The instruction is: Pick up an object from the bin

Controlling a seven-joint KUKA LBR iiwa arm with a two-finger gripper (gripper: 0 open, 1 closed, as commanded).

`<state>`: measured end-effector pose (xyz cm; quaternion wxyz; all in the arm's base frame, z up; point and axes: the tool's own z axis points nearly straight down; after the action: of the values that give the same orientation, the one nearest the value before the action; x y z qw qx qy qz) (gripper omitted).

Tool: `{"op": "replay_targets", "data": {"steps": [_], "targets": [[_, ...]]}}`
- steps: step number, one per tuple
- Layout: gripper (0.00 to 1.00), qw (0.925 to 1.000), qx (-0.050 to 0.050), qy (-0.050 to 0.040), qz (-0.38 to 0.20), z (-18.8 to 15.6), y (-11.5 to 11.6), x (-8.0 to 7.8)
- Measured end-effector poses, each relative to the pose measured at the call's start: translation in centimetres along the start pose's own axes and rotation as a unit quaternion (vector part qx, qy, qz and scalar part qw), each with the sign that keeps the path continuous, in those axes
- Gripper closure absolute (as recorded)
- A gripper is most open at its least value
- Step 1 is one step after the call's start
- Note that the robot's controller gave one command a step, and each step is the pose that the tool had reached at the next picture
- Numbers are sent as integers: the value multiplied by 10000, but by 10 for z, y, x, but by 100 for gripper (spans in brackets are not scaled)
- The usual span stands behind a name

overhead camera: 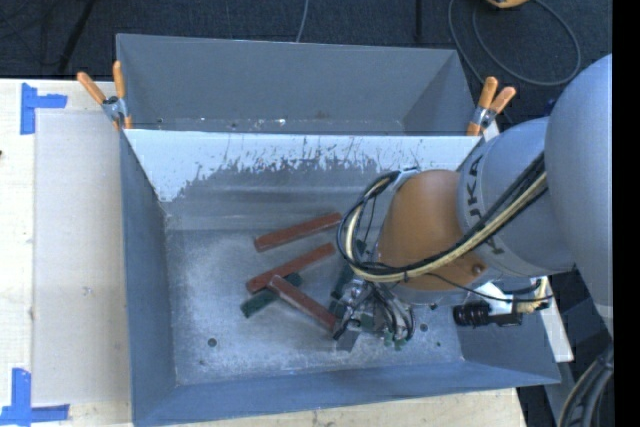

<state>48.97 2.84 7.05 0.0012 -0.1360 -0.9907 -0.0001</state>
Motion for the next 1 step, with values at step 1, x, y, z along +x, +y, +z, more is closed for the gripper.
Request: {"op": "replay_targets", "data": {"steps": [1], "targets": [[100, 10000, 3, 9, 1, -4, 0, 1]]}}
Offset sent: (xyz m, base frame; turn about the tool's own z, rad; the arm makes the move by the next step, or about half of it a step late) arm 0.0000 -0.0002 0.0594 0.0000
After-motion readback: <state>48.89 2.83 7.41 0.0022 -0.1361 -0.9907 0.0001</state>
